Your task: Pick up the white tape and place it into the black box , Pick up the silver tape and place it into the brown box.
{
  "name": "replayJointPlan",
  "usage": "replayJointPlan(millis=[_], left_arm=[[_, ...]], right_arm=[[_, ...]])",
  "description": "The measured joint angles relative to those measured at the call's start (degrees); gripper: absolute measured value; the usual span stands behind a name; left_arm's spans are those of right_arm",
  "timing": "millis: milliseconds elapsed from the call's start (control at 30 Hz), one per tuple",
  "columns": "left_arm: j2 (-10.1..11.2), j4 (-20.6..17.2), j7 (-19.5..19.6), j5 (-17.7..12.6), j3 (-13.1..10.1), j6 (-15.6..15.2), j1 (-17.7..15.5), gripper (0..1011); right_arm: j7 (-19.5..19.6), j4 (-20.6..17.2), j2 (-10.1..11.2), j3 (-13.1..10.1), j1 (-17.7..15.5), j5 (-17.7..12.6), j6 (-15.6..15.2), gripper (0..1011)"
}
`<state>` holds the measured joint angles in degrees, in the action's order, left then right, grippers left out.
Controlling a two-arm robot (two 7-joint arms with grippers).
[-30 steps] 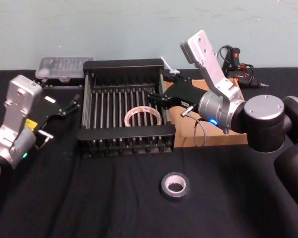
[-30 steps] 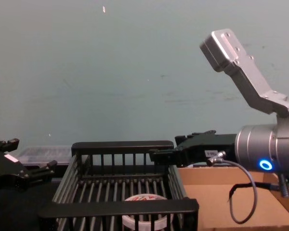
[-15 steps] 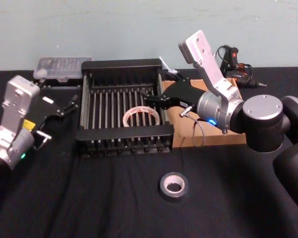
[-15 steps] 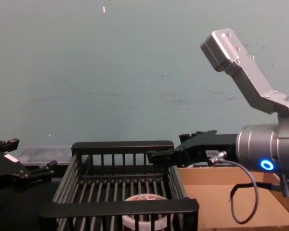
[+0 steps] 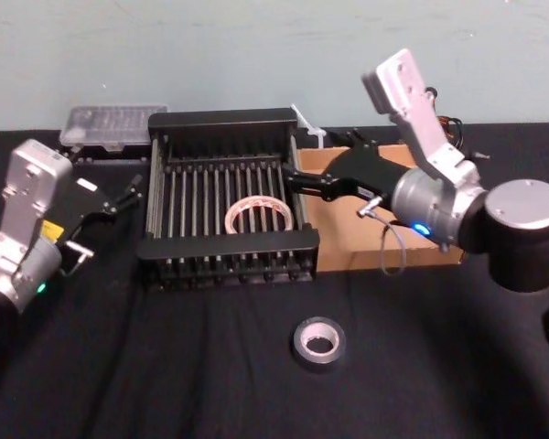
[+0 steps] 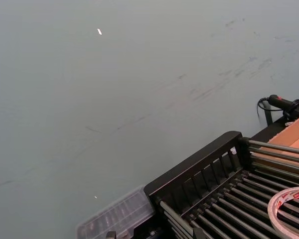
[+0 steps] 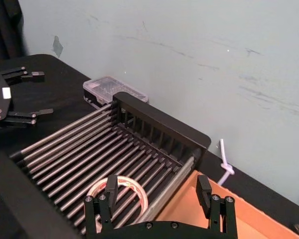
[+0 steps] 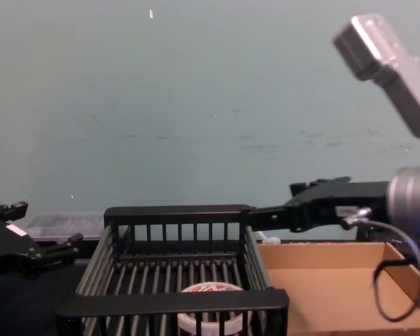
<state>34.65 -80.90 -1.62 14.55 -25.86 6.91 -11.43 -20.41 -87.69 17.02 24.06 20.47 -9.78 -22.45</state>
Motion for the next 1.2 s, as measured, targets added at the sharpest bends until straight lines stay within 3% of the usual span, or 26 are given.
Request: replayJointPlan(millis=[233,300,567,867,1200], left_arm=[[0.0,0.0,0.0,0.0,0.0,0.0,0.0,1001],[0.0,0.0,0.0,0.0,0.0,0.0,0.0,1001],[0.0,0.0,0.0,0.0,0.0,0.0,0.0,1001],[0.0,0.0,0.0,0.0,0.0,0.0,0.0,1001],[0.0,0.0,0.0,0.0,0.0,0.0,0.0,1001]], right_arm=[[-0.5,-7.4,3.9,-2.3,-4.7,-1.6,-2.2,1002],[-0.6,-8.1,4.3,-2.5,-5.2,-1.7,-2.4,1002],[-1.9,-15.0,9.5,-4.8,-11.3,-4.3,-4.8,1003],[-2.7,-18.8,13.4,-5.2,-16.4,-6.8,-7.1,1002],[-3.0,-20.0,15.5,-3.3,-18.6,-7.9,-8.8,1002]])
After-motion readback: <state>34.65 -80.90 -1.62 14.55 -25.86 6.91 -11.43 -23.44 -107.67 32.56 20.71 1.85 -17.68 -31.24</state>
